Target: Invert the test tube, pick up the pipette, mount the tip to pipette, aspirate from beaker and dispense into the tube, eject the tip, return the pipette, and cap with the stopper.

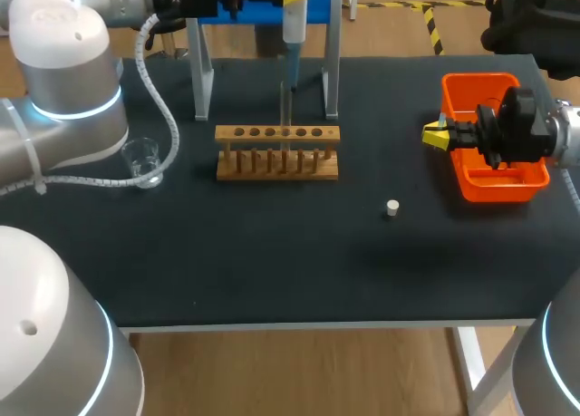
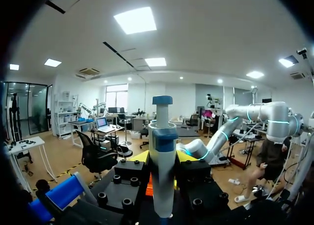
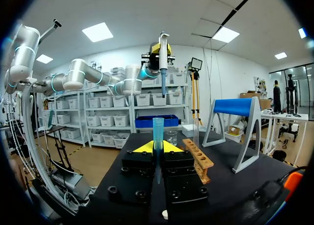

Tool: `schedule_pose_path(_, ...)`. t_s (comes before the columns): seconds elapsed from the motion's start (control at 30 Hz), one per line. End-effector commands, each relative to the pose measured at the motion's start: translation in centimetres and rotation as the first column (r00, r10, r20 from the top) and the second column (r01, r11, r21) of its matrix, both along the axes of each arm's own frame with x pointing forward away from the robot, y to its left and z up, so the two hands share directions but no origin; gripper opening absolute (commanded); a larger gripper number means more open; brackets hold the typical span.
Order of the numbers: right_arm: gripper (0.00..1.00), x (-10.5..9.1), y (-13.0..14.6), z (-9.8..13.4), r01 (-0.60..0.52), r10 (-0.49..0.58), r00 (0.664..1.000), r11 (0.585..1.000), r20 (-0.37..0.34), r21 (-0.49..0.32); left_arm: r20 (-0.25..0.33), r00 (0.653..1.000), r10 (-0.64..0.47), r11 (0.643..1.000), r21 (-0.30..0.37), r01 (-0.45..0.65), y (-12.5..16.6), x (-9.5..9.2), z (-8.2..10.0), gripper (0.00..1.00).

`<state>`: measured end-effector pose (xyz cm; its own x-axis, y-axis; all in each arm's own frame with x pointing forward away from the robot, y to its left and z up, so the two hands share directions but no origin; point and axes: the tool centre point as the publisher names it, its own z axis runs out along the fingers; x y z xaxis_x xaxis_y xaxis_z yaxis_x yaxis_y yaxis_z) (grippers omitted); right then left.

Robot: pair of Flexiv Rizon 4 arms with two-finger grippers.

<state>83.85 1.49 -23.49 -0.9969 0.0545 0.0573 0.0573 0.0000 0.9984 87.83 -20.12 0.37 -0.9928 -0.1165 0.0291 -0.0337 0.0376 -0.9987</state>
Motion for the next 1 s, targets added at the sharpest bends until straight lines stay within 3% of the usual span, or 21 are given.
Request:
schedule_pose_path(0.03, 0.00, -0.09, -0.08, 0.05, 0.000, 0.000, 1.000, 1.000, 0.000, -0.002, 0.003, 1.000, 0.002, 1.000, 0.011, -0.002, -0.57, -0.20, 0.21, 0.00)
schedule_pose_path(1.0, 0.00, -0.09, -0.08, 0.05, 0.000, 0.000, 1.000, 1.000, 0.000, -0.002, 0.031, 0.999, -0.012, 1.000, -0.018, 0.012, -0.64, -0.95, 0.13, 0.00)
